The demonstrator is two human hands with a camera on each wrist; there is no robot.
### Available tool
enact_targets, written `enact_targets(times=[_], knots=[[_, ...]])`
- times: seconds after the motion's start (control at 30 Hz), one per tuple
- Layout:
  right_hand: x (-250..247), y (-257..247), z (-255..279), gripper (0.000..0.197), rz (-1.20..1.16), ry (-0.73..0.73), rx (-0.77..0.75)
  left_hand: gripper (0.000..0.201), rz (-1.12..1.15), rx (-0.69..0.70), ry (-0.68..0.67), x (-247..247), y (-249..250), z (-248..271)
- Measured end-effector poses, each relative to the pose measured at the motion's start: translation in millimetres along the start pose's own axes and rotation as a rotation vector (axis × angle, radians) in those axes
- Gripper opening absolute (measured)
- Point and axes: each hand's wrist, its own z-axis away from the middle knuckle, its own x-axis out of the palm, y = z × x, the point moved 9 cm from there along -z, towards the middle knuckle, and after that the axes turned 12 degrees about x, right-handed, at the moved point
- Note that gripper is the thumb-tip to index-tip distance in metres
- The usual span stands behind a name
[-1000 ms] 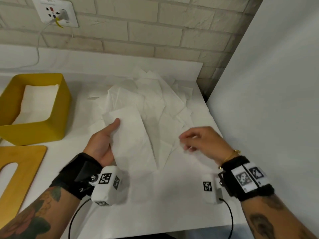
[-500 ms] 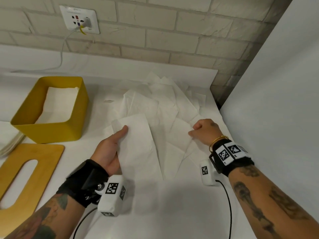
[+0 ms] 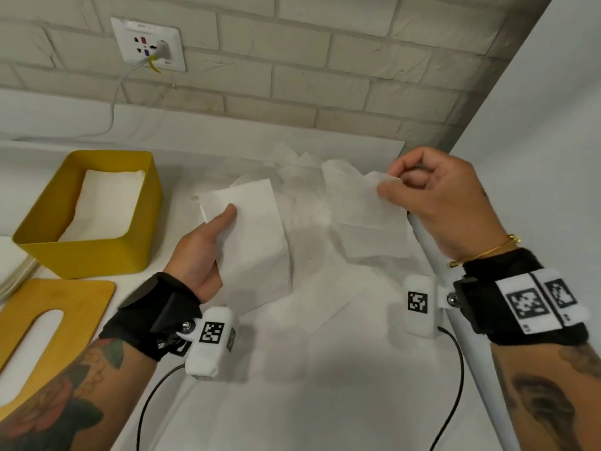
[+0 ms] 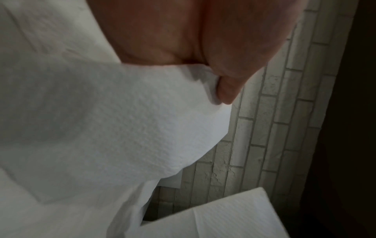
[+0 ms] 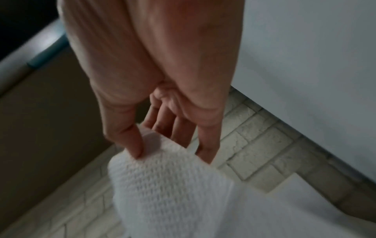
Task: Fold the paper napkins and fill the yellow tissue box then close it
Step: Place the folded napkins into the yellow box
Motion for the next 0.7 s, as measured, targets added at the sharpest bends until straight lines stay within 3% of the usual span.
enact_targets(times=[0.1,0.17,0.43,0.57,0.7], knots=[[21.9,-21.0,18.3,0.019,-0.117,-0.173,-0.012,0.043,-0.021,-0.019,-0.027,5.7,-3.4,1.1],[34.8,-19.4,23.0,0.018,-0.230,-0.198,0.040,0.042,-0.033,-0.047,-0.060,13.9,-9.7,7.8],[81.5,54.3,17.1,0.016,-0.386,0.022,0.343,0.042,0.025,-0.117,-0.087,26.6,-38.0,30.7],[86.2,70.0,14.8,0.014,-0.298,0.161,0.360,0.044,0.052,-0.111,-0.099,28.9,-37.3,35.2],[86.4,81.6,13.2,0.013,-0.307,0.209,0.378,0.044,-0.007,-0.046,-0.125,32.7,-30.4,36.3]])
